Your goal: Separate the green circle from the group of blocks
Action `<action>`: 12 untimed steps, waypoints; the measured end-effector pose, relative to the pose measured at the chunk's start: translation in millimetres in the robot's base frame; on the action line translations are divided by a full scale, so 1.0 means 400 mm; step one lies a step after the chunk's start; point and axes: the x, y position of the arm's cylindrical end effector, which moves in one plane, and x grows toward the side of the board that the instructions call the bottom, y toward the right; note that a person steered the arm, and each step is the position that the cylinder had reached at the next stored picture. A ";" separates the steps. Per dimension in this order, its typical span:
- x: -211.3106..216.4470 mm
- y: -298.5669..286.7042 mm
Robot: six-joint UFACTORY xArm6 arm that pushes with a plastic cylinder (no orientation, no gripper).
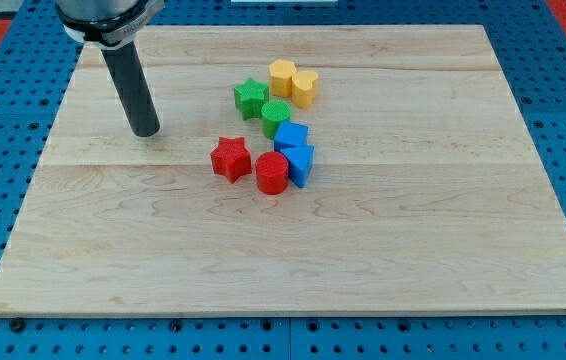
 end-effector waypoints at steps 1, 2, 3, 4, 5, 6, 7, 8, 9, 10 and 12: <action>0.000 0.000; 0.001 -0.002; 0.001 -0.001; 0.001 0.090; 0.000 0.205; 0.000 0.288; 0.000 0.288; -0.004 0.288; -0.005 0.289; -0.005 0.289; -0.010 0.430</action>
